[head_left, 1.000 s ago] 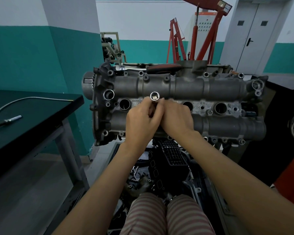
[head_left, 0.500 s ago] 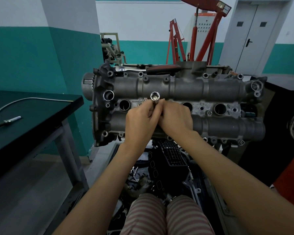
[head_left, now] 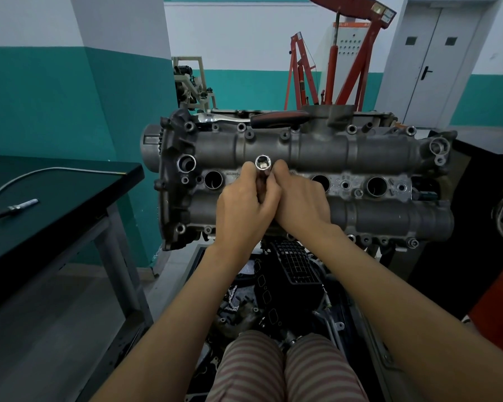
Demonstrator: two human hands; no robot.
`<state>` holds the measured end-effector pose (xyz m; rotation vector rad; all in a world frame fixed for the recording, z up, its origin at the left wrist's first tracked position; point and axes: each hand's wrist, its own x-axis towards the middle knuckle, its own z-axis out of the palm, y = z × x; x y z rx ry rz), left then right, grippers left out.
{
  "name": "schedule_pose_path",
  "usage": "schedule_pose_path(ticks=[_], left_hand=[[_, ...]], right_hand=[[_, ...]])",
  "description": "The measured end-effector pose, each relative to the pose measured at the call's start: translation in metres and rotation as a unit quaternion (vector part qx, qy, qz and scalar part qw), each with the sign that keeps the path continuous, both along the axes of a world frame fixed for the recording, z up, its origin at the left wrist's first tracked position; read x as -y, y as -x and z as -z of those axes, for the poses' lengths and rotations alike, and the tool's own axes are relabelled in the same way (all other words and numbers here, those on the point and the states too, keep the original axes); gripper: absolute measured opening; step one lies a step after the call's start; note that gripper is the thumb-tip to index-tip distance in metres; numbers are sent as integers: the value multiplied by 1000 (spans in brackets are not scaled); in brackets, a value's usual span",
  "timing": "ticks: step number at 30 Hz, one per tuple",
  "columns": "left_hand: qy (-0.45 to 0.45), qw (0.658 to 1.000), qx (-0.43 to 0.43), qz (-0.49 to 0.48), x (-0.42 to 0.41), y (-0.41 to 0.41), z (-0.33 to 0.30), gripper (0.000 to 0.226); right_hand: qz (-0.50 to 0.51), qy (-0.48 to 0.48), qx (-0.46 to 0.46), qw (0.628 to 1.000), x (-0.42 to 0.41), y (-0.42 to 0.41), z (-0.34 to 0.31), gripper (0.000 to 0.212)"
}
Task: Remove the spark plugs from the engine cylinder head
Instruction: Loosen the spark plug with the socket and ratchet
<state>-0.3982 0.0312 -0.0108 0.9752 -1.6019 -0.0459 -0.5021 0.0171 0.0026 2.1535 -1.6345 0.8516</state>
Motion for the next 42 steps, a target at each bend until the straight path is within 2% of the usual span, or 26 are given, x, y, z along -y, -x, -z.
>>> schedule_pose_path(ticks=[10, 16, 20, 26, 30, 35, 38, 42], left_hand=[[6, 1000, 18, -18, 4, 1, -1, 25], [19, 1000, -11, -21, 2, 3, -6, 32], [20, 999, -4, -34, 1, 2, -10, 37], [-12, 999, 24, -31, 3, 1, -11, 25], [-19, 997, 54, -43, 2, 2, -13, 18], [-33, 996, 69, -53, 2, 0, -19, 29], [-29, 997, 54, -57, 0, 1, -19, 33], [-20, 997, 46, -63, -2, 1, -16, 27]], right_hand=[[11, 22, 4, 1000, 3, 0, 1, 17], [12, 19, -8, 1000, 4, -1, -3, 30], [-12, 9, -12, 1000, 0, 2, -7, 27], [-66, -54, -24, 996, 6, 8, -14, 15], [-83, -39, -23, 996, 8, 9, -14, 23], [-104, -26, -19, 994, 4, 9, -13, 32], [-107, -8, -17, 994, 1, 9, -13, 28], [-108, 7, -30, 994, 0, 8, -12, 26]])
